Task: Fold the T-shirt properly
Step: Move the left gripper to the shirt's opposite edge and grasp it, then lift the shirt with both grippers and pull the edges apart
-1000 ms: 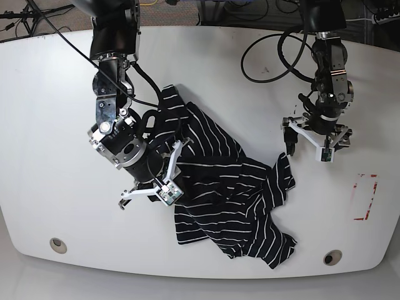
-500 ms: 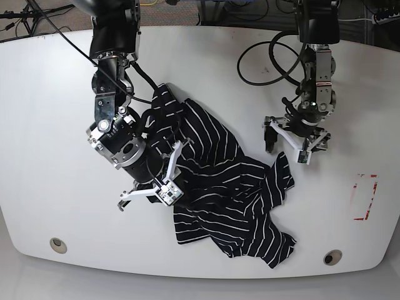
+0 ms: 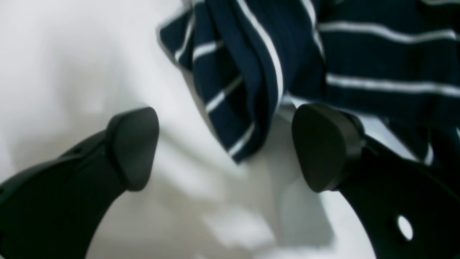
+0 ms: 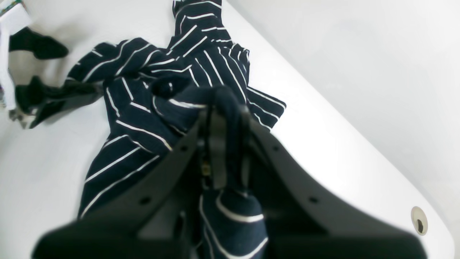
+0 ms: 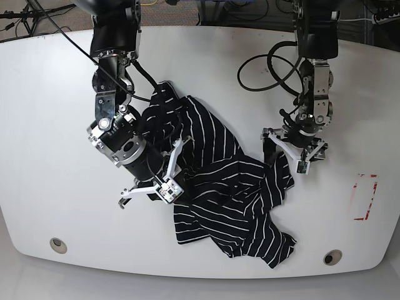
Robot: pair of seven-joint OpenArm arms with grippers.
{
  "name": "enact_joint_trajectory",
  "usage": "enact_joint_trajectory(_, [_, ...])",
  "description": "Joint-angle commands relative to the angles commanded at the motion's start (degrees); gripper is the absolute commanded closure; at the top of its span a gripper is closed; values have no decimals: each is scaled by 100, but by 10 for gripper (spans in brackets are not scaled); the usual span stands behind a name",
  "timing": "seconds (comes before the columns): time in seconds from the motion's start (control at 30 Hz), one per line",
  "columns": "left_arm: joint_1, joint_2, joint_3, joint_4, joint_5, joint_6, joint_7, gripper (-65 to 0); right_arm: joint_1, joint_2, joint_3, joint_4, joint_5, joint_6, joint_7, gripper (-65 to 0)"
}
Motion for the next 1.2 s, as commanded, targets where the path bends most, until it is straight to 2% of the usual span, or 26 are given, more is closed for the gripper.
enact_joint_trajectory(0.03, [-9, 0, 0, -26, 0, 0, 0, -542, -9, 0, 0, 9, 0, 0, 0, -14])
enact_joint_trajectory(0.23, [-167, 0, 0, -325, 0, -18, 0, -340, -53, 0, 0, 167, 0, 0, 0, -14])
enact_joint_trajectory(0.43, [-255, 53, 0, -501, 0, -9, 0, -71, -123, 0, 18, 211, 0, 0, 0, -14])
enact_joint_trajectory(0.5, [-255, 88, 0, -492, 0, 0, 18, 0, -123, 9, 35, 211, -26, 0, 0, -14])
enact_joint_trajectory(0.73, [-149, 62, -35, -185, 0, -9, 26, 0, -105, 44, 53, 193, -53, -44, 0, -14])
enact_joint_trajectory(0.9, [237, -281, -35, 651, -35, -18, 466, 0, -62, 88, 308, 158, -53, -44, 0, -14])
enact_joint_trajectory(1.07, [536, -360, -88, 1336, -35, -35, 914, 0, 141, 105, 404, -97, -53, -53, 0, -14])
enact_joint_trajectory(1.2, [870, -501, -440, 1952, -44, -44, 1081, 0, 343, 105, 431, -290, -53, -53, 0, -14])
